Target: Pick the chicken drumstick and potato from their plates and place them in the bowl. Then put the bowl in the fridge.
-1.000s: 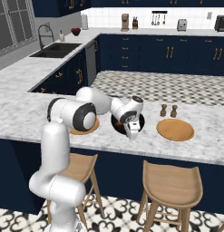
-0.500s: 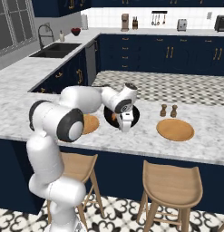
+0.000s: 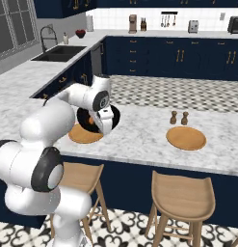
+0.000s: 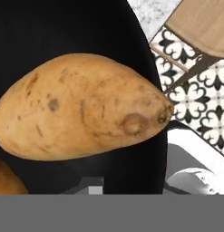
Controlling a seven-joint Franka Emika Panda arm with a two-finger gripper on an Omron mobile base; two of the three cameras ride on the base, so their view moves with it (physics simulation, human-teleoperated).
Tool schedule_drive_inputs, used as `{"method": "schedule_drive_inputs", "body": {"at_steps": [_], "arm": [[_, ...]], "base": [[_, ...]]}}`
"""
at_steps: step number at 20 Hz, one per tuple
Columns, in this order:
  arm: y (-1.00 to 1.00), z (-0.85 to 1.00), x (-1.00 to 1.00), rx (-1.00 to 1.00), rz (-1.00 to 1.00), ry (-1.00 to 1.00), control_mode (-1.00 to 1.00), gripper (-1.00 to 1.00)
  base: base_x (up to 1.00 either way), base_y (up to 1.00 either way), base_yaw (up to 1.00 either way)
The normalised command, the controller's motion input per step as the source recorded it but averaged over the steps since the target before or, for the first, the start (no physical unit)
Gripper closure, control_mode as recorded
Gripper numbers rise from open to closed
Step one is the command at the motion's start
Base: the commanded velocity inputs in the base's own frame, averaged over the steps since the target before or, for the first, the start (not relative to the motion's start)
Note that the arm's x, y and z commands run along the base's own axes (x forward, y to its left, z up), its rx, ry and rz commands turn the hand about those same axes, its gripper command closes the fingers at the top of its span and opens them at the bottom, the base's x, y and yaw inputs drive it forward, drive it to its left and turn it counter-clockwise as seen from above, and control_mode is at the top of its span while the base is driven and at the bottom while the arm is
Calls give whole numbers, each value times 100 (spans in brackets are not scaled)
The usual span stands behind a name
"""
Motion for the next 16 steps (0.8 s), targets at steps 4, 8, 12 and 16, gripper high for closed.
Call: {"method": "schedule_drive_inputs", "body": {"at_steps": [4,8,12,16], "arm": [[67,80,-100,-4,18,0,-100,100],[4,70,-95,6,2,-2,-100,100],[0,19,-94,3,-10,-2,-100,100],[0,23,-96,1,-9,-1,-100,100]], "base": [[0,0,0],[0,0,0],[0,0,0],[0,0,0]]}}
